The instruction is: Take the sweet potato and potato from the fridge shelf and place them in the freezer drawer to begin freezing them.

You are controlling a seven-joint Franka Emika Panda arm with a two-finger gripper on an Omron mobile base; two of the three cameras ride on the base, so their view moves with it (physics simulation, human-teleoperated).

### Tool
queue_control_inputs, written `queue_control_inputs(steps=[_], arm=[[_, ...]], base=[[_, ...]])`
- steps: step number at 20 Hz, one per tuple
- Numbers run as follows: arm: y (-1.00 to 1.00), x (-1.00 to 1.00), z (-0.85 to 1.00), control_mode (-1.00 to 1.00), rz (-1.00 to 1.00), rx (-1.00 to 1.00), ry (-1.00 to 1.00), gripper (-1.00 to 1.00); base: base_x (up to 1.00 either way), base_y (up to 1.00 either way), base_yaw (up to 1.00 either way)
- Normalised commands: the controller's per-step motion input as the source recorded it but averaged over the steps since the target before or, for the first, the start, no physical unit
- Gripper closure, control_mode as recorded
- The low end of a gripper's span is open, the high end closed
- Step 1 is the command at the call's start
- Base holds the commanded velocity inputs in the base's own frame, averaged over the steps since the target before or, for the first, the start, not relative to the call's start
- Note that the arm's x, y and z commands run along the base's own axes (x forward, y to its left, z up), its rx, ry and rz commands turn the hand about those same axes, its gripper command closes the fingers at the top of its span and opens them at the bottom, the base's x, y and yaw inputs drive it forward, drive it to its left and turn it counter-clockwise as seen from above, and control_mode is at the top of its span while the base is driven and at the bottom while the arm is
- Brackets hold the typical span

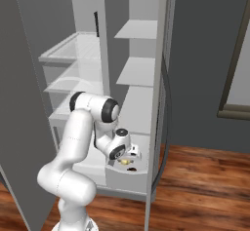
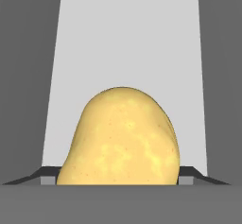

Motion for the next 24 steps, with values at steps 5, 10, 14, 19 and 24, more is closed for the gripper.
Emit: queue_control_inputs(steps=[5, 10, 14, 19, 24], arm=[[0.00, 0.51, -0.28, -1.00, 0.00, 0.00, 0.00, 1.00], [0.00, 0.54, -0.20, -1.00, 0.00, 0.00, 0.00, 1.00], [0.00, 0.49, -0.25, -1.00, 0.00, 0.00, -0.02, -1.00], [0.00, 0.23, -0.04, -1.00, 0.00, 0.00, -0.02, -1.00], [0.00, 0.03, 0.00, -1.00, 0.00, 0.00, 0.00, -1.00]], base=[[0.00, 0.00, 0.00], [0.00, 0.00, 0.00], [0.00, 0.00, 0.00], [0.00, 0.00, 0.00], [0.00, 0.00, 0.00]])
